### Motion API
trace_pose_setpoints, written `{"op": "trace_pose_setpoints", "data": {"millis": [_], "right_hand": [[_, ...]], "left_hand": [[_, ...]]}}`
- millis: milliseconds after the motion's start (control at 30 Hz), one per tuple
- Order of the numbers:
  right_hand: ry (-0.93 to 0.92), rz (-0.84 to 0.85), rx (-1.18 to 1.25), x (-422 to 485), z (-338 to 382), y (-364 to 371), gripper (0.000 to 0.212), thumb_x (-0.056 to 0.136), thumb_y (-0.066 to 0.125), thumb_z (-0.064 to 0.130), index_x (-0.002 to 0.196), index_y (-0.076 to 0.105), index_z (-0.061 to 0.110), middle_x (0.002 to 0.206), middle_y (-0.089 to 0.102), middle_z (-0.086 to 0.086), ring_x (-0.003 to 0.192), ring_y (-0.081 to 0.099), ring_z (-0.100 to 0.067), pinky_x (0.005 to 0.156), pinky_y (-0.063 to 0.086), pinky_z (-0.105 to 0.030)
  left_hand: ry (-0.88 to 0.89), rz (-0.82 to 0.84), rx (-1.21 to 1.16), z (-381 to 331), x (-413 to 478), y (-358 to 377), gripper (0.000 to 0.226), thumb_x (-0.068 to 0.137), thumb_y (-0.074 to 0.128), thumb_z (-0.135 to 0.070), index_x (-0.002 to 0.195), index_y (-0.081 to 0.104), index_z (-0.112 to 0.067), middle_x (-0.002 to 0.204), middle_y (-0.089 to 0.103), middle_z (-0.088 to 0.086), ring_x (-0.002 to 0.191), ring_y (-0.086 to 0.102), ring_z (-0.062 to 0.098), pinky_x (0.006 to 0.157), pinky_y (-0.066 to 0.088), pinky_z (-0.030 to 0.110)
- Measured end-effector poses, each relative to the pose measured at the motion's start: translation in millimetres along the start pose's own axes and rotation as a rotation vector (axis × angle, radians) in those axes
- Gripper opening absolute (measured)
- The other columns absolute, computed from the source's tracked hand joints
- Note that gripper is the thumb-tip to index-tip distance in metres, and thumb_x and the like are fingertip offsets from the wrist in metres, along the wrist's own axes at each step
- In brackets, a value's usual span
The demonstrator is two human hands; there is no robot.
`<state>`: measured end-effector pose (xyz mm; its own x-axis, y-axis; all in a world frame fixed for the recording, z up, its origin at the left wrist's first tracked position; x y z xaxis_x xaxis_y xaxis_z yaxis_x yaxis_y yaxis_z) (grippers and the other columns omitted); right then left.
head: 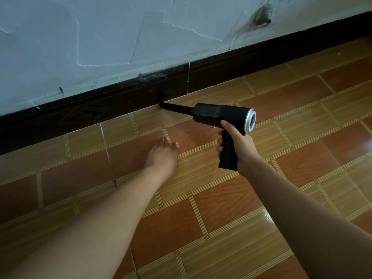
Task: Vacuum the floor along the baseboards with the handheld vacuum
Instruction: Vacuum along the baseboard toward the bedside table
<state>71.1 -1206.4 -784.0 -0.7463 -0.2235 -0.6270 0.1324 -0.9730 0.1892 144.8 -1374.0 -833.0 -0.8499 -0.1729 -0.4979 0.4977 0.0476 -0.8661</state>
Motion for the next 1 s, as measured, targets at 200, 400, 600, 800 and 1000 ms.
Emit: {"op": "trace_pose_setpoints", "data": {"millis": [200,400,600,800,1000], "right_hand": [[0.013,-0.005,-0.010,2.0,9.2,-2.5,0.022,0.082,0.069,0.029,0.081,0.060,0.009,0.060,0.057,-0.003,0.048,0.051,-0.014,0.050,0.047,-0.026],[0.011,0.021,-0.054,6.6,15.7,-5.9,0.023,0.083,0.068,0.030,0.084,0.062,0.008,0.062,0.057,-0.003,0.048,0.052,-0.014,0.051,0.048,-0.026],[0.012,0.103,-0.150,23.8,38.1,-19.1,0.024,0.083,0.068,0.030,0.086,0.060,0.008,0.061,0.058,-0.002,0.047,0.053,-0.013,0.048,0.047,-0.023],[0.015,0.182,-0.230,42.8,65.0,-28.9,0.023,0.082,0.069,0.028,0.086,0.060,0.008,0.063,0.058,-0.003,0.049,0.053,-0.014,0.050,0.048,-0.024],[0.016,0.233,-0.250,61.4,74.3,-44.1,0.026,0.080,0.071,0.030,0.086,0.060,0.007,0.063,0.057,-0.004,0.049,0.054,-0.015,0.050,0.048,-0.025]], "left_hand": [[0.006,-0.011,0.053,-2.2,0.9,-4.3,0.053,0.101,0.035,-0.018,0.151,0.019,-0.009,0.155,0.018,0.021,0.145,0.018,0.032,0.117,0.017,0.038],[0.017,-0.073,0.079,-9.6,9.5,-13.2,0.041,0.098,0.042,-0.019,0.137,0.043,-0.008,0.147,0.036,0.017,0.137,0.032,0.031,0.113,0.025,0.038],[0.059,-0.055,-0.017,-23.8,20.3,-19.2,0.058,0.099,0.042,-0.028,0.149,0.018,-0.012,0.156,0.017,0.015,0.146,0.015,0.028,0.116,0.020,0.036],[0.029,0.082,-0.014,-34.5,24.1,-27.0,0.064,0.100,0.039,-0.031,0.152,0.008,-0.011,0.158,0.004,0.020,0.147,0.006,0.032,0.118,0.016,0.039],[-0.061,0.229,0.016,-53.8,27.2,-40.8,0.070,0.101,0.035,-0.035,0.152,-0.004,-0.007,0.157,-0.004,0.023,0.147,0.002,0.034,0.116,0.018,0.042]]}}
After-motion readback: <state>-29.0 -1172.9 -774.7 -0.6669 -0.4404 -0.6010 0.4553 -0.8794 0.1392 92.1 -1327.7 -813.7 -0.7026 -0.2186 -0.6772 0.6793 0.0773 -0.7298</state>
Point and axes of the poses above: each hand's wrist, its own x-axis towards the middle knuckle, its own y-axis out of the palm, z = x × y, the point moved 1 cm from there along x, towards the middle knuckle
